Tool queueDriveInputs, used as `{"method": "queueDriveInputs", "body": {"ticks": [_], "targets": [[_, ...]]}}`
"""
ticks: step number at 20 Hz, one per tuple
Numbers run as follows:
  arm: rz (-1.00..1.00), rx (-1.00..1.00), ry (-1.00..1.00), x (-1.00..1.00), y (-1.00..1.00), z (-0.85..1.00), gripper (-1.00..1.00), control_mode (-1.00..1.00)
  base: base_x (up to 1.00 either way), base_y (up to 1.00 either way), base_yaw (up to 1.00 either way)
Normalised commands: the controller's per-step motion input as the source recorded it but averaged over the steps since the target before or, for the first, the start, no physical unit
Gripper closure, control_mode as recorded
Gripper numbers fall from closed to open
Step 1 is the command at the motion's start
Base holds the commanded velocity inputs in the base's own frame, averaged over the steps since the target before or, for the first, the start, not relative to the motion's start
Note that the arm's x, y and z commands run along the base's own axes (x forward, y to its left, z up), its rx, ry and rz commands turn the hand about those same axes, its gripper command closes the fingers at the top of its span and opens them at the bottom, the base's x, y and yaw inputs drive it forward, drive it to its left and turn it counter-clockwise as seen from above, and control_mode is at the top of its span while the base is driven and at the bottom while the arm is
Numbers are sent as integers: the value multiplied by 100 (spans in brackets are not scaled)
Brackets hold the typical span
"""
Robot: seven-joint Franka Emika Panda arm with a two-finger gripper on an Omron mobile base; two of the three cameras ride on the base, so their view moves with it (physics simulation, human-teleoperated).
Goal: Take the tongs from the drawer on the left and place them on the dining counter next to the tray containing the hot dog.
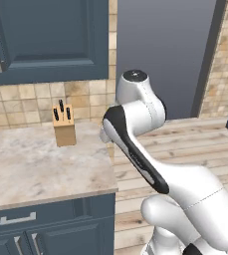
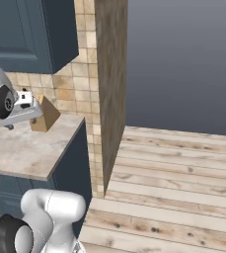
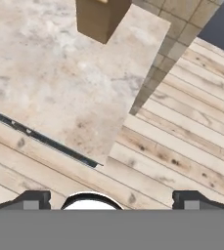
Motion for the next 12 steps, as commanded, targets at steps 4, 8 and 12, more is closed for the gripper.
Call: {"method": "queueDriveInputs", "body": {"ticks": [4,8,12], "targets": [[15,-11,0,0,51,-17,-100,-100,0,0,0],[1,-15,-6,0,23,-22,-100,-100,0,0,0],[0,-18,-11,0,22,-34,-100,-100,0,0,0]]}}
